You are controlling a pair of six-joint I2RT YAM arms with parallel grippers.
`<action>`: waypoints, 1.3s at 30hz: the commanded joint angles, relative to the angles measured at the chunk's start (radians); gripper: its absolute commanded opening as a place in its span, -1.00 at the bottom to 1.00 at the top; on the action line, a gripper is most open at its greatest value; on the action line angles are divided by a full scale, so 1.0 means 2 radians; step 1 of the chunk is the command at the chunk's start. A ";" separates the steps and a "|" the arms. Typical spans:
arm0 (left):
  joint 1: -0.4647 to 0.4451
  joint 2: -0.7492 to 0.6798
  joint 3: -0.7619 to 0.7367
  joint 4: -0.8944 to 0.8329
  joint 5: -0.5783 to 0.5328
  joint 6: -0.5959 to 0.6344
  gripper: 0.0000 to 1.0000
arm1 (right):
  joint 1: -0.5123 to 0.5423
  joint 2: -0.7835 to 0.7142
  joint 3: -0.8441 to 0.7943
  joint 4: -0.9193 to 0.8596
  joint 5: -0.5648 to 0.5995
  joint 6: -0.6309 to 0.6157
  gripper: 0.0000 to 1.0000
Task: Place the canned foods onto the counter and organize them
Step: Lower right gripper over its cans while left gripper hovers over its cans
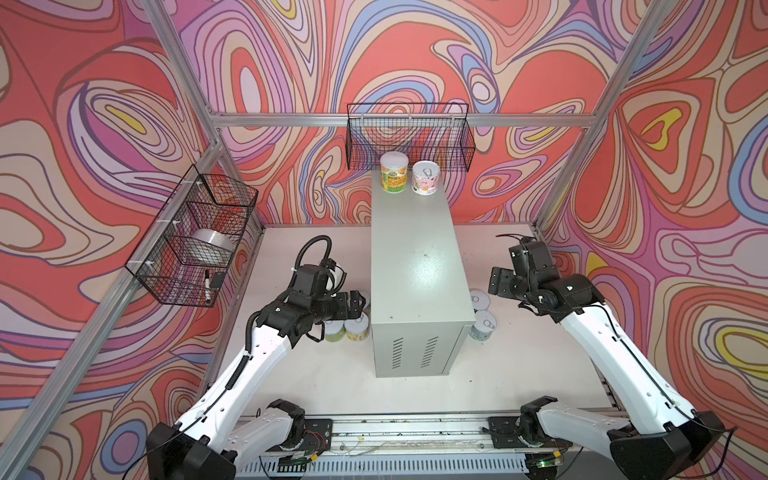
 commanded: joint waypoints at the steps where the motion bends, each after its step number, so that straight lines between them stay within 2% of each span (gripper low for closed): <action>1: -0.015 -0.010 -0.017 -0.019 -0.013 -0.008 0.89 | -0.002 -0.006 -0.050 0.021 -0.045 0.035 0.92; 10: -0.018 -0.041 -0.063 -0.006 -0.007 -0.026 0.87 | -0.014 0.026 -0.140 0.099 -0.121 0.072 0.96; 17: -0.018 -0.054 -0.074 0.017 -0.005 -0.036 0.87 | -0.028 0.032 -0.177 0.131 -0.134 0.088 0.96; 25: -0.018 -0.049 -0.076 0.027 -0.002 -0.037 0.86 | -0.028 0.028 -0.210 0.173 -0.125 0.114 0.96; 31: -0.018 -0.041 -0.072 0.027 0.000 -0.034 0.85 | -0.029 0.046 -0.203 0.185 -0.093 0.108 0.96; 39: -0.018 -0.039 -0.074 0.027 -0.005 -0.034 0.84 | -0.029 0.087 -0.202 0.219 -0.092 0.094 0.97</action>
